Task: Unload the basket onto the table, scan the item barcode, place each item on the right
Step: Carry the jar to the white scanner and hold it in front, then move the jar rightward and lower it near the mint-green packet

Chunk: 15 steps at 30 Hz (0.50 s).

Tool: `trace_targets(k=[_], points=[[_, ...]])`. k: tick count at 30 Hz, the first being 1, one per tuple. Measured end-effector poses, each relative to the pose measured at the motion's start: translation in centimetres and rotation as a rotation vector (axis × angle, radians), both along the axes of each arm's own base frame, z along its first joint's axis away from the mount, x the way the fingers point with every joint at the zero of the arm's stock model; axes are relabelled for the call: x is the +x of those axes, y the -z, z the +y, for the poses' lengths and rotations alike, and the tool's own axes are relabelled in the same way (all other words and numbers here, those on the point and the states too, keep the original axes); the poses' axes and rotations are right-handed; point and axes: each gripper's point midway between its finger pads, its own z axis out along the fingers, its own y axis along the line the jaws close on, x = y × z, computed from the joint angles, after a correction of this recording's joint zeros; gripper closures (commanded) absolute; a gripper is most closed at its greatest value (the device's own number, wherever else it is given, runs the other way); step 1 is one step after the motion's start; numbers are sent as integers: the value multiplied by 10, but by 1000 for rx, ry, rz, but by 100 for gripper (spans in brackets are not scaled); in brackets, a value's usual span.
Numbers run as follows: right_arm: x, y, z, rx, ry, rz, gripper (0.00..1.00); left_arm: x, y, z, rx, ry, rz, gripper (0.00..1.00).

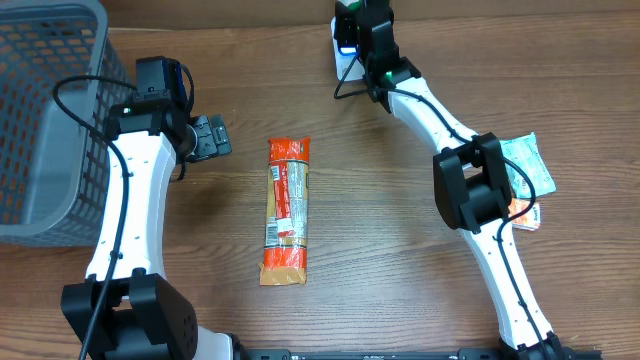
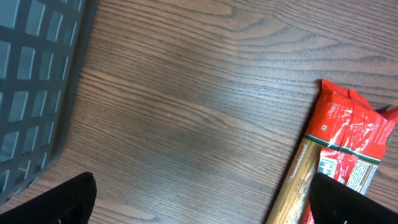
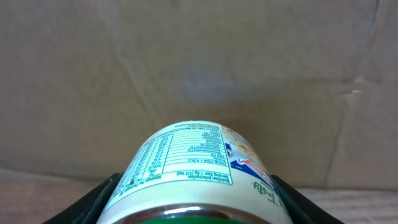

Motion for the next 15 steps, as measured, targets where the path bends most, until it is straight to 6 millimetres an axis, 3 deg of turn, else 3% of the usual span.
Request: trace_targets(k=[3,7,11,13,15], points=[[-11,-7,-5,-49,-4,74,71,0,0,0,0,0,0,0],[-39,-37,-18,-109,-8,189,71,0,0,0,0,0,0,0],[-81,-77,-41,-169,-8,310,78,0,0,0,0,0,0,0],[-104,-86,-54,-200,-4,386,79,0,0,0,0,0,0,0],[-124,-83,-69,-235,3,474,80,0,0,0,0,0,0,0]])
